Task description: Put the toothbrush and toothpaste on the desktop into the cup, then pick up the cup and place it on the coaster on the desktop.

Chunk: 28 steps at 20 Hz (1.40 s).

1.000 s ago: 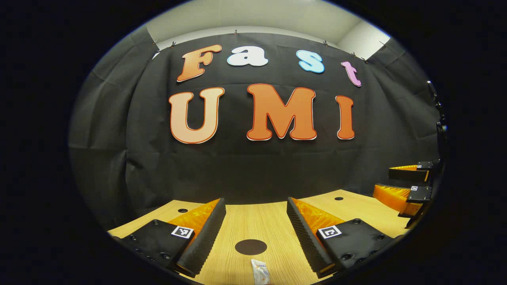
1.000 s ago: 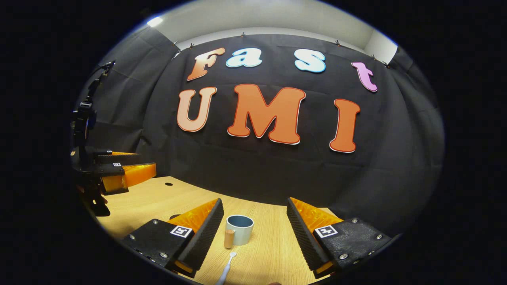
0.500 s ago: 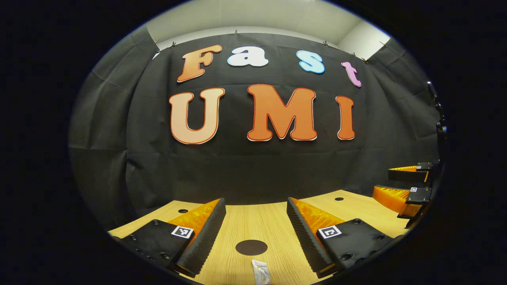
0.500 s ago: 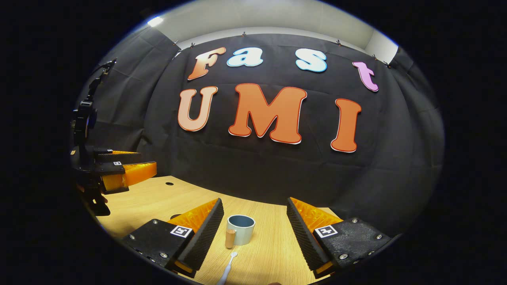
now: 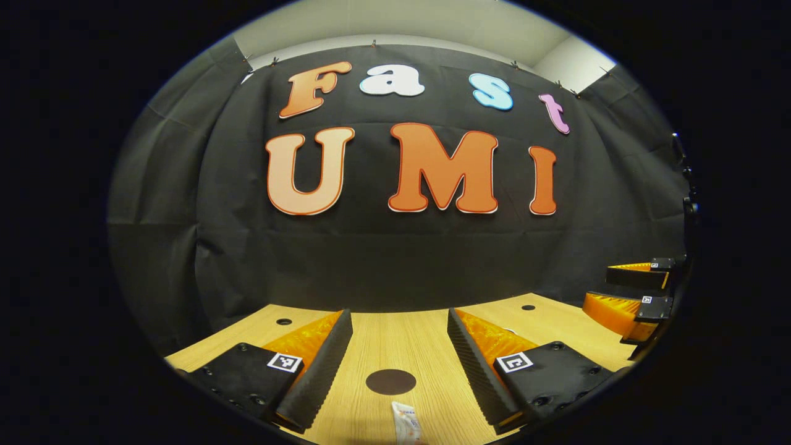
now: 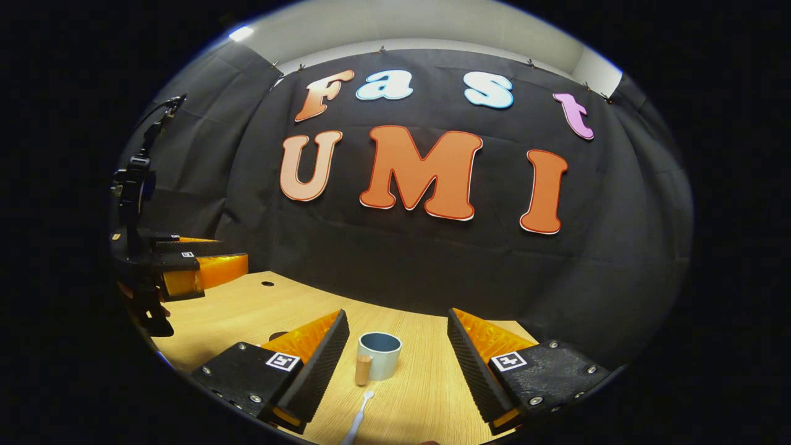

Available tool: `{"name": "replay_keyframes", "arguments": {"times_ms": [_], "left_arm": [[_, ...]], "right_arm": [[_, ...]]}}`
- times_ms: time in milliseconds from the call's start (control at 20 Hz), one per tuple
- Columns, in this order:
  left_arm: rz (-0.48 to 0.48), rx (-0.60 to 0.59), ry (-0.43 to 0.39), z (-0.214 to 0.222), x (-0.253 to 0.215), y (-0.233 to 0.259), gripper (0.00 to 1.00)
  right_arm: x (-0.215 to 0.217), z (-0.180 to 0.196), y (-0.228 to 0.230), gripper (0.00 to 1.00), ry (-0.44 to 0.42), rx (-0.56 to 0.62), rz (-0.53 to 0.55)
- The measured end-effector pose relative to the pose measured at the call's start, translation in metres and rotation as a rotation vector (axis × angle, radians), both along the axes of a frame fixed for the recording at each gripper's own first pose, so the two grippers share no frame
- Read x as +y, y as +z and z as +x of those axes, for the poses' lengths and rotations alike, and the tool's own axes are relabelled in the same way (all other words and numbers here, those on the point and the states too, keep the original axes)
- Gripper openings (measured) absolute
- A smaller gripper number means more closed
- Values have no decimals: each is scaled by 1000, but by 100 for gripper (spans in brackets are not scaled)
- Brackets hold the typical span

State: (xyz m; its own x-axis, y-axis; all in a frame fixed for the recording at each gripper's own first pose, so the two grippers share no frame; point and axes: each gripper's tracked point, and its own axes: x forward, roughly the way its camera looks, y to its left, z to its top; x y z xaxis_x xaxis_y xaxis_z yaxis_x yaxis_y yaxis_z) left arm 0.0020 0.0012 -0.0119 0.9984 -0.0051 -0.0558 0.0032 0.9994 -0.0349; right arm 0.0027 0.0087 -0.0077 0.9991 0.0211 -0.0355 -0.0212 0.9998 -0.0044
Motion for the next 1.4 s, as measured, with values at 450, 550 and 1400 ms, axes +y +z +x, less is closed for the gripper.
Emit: {"name": "replay_keyframes", "arguments": {"times_ms": [450,550,1400], "left_arm": [[52,117,-31,5,-11,-38,98],[53,147,-33,5,-10,-47,98],[17,471,-37,-12,-10,-143,99]], "right_arm": [[5,3,-40,90,-4,126,-21],[7,2,-57,89,-1,179,-22],[41,-12,-162,77,69,559,39]]}}
